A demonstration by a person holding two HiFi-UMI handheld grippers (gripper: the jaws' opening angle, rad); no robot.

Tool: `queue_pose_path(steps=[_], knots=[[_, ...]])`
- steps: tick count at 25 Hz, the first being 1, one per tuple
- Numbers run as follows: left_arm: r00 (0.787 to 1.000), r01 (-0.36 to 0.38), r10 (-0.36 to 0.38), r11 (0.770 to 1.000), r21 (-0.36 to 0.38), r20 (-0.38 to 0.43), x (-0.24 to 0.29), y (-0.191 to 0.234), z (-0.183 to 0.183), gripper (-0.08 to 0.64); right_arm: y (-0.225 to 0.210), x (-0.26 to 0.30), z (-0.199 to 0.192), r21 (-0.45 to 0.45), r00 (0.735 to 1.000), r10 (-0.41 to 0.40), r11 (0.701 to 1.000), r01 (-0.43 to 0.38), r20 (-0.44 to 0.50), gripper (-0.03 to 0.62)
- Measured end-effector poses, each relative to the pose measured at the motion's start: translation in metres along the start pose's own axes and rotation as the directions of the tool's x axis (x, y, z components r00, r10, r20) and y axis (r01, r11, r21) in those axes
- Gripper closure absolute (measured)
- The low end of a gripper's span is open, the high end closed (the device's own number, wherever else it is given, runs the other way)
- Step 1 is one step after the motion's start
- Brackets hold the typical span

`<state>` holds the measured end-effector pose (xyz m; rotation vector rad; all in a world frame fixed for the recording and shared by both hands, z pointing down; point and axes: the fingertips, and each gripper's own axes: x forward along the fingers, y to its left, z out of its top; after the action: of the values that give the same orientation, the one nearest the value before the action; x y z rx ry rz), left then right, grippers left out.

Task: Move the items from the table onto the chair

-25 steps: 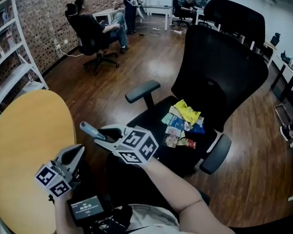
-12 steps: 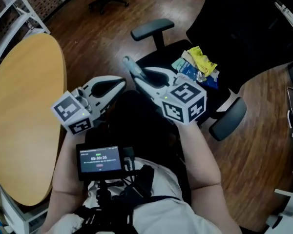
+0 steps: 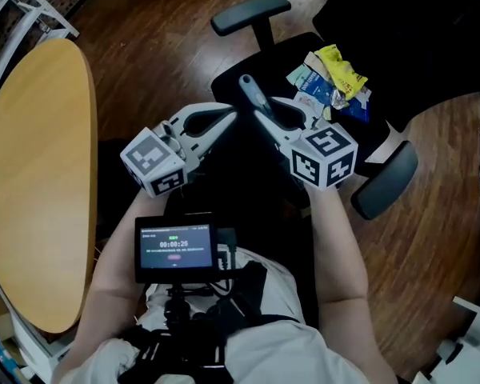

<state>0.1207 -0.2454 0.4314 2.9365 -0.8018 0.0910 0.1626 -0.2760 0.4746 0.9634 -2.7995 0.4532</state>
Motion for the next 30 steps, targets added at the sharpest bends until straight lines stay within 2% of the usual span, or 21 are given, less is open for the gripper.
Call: queue_pose_path(steps=[7,13,16,19,24,27,30], knots=[[1.0,-0.005,0.003,0.997,-0.073,-0.02,0.003,0.0,-0.022,0.551,-0.005,-0.003,-0.031,0.066,0.999,-0.026,0.997,0.027,-0.021,0.463],[0.999,0.004,-0.008,0.994,-0.106,-0.038,0.014,0.004,-0.032,0.551,-0.032,-0.004,-0.043,0.102,0.993,-0.1,0.989,0.106,-0.069,0.463],[0.999,0.004,-0.008,0.993,-0.116,-0.041,0.027,0.009,-0.033,0.551,-0.06,-0.004,-0.037,0.107,0.983,-0.166,0.979,0.174,-0.08,0.462],[0.999,-0.002,-0.003,0.993,-0.114,-0.045,0.037,0.015,-0.03,0.551,-0.093,-0.007,-0.042,0.104,0.955,-0.267,0.954,0.28,-0.128,0.46],[0.998,0.022,-0.027,0.995,-0.097,-0.056,0.054,0.015,-0.026,0.551,-0.145,-0.028,-0.081,0.086,0.878,-0.412,0.893,0.443,-0.245,0.456],[0.996,0.016,-0.026,0.994,-0.112,-0.086,0.07,0.018,-0.044,0.551,-0.171,-0.033,-0.116,0.093,0.849,-0.426,0.876,0.474,-0.314,0.454],[0.994,0.005,-0.021,0.99,-0.144,-0.108,0.072,0.01,-0.06,0.551,-0.164,-0.027,-0.136,0.047,0.835,-0.401,0.892,0.449,-0.377,0.449]])
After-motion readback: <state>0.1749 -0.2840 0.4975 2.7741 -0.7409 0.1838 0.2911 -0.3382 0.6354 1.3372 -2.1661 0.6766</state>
